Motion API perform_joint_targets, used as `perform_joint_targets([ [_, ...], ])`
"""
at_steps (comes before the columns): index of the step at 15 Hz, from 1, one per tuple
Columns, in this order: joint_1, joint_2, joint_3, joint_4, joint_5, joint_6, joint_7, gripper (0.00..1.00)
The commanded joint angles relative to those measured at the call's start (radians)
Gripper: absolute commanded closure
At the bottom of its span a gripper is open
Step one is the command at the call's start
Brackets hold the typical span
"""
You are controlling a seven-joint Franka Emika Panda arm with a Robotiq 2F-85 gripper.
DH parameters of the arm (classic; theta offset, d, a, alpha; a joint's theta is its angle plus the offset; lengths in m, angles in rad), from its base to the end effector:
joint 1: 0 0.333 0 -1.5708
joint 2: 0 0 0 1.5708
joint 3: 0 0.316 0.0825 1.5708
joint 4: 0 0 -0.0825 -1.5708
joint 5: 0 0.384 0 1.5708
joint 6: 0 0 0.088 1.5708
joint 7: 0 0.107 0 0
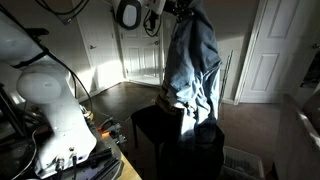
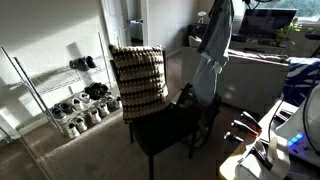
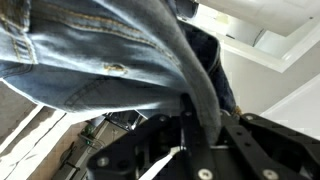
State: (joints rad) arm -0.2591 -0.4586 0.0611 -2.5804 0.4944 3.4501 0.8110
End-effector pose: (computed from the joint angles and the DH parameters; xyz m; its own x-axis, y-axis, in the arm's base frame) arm 0.4036 -0.1334 0.5711 -0.2453 -0.9100 0.3342 -0.3578 -0.2354 -0.9037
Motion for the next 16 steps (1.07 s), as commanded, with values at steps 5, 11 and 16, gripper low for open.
perform_joint_targets([
  [5,0.094,-0.123,-0.12,-0.113,-0.01,-0.036,-0.142,0.98],
  [11,0.045,-0.096,-0.051,-0.116,-0.01,-0.083,-0.154,0.98],
  [16,-0.003,-0.003,0.027,-0.012,0.003,-0.041,-0.132,0.98],
])
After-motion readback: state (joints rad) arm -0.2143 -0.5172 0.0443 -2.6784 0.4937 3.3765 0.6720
